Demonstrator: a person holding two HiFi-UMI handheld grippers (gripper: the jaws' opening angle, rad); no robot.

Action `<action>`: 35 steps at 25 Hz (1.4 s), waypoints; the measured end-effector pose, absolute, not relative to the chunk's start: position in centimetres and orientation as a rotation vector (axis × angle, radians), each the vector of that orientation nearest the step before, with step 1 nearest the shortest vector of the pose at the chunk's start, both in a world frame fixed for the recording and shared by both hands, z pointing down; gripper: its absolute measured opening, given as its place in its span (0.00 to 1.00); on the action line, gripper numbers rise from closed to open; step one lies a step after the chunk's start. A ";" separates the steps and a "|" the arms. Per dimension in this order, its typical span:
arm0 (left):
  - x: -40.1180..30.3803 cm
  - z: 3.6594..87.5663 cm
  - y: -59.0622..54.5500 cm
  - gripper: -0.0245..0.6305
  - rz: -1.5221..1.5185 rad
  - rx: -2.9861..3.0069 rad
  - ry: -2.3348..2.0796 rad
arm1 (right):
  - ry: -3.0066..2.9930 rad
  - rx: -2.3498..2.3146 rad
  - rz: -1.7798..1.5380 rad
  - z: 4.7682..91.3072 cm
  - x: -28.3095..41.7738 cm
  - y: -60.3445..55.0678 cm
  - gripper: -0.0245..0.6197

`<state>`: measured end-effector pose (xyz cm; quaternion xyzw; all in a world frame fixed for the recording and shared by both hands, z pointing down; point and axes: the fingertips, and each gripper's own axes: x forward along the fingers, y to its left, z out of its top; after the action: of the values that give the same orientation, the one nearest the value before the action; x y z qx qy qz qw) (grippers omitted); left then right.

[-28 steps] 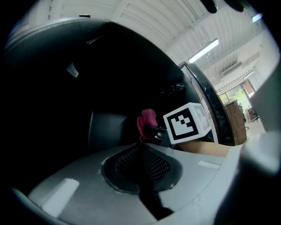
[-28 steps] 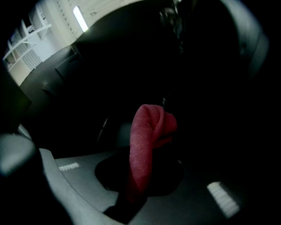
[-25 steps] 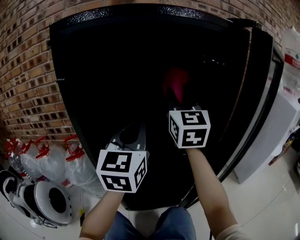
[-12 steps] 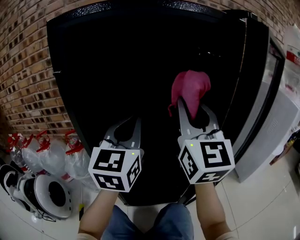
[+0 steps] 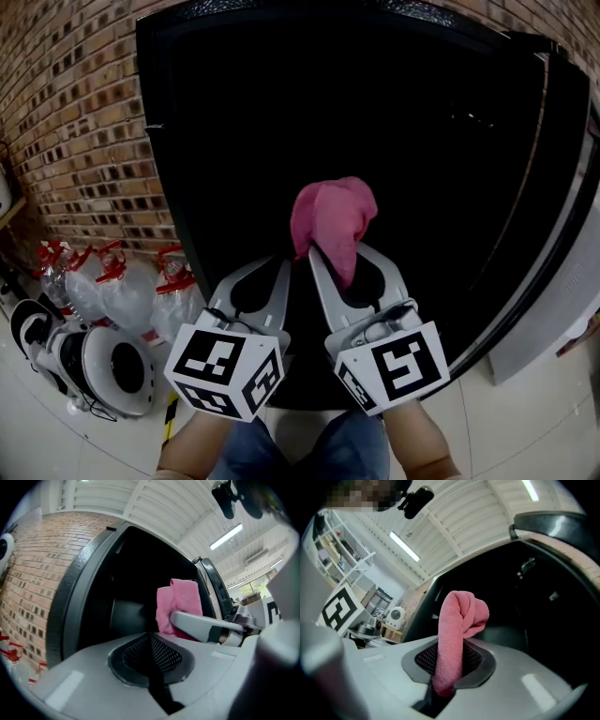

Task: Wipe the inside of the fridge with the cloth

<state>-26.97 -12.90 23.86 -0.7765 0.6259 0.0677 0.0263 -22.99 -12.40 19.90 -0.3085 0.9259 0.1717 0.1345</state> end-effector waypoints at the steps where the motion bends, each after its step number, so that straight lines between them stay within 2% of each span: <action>1: -27.3 23.9 -12.2 0.06 0.204 -2.387 1.944 | 2.698 -0.848 0.508 20.3 -24.1 -12.0 0.13; 14: -31.2 24.0 -8.8 0.06 0.185 -2.268 2.004 | 2.720 -0.575 0.415 21.6 -30.1 -10.3 0.13; 28: -29.8 23.4 -9.7 0.06 0.205 -2.293 1.904 | 2.711 -0.747 0.473 22.8 -33.0 -17.1 0.13; 35: -27.8 22.7 -10.5 0.06 0.210 -2.328 1.808 | 2.723 -0.897 0.393 23.4 -33.8 -24.1 0.13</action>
<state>-27.77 -10.49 22.68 -0.7843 0.6092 0.0707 0.0930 -33.82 -24.14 23.44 -0.3077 0.9337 0.1348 0.1236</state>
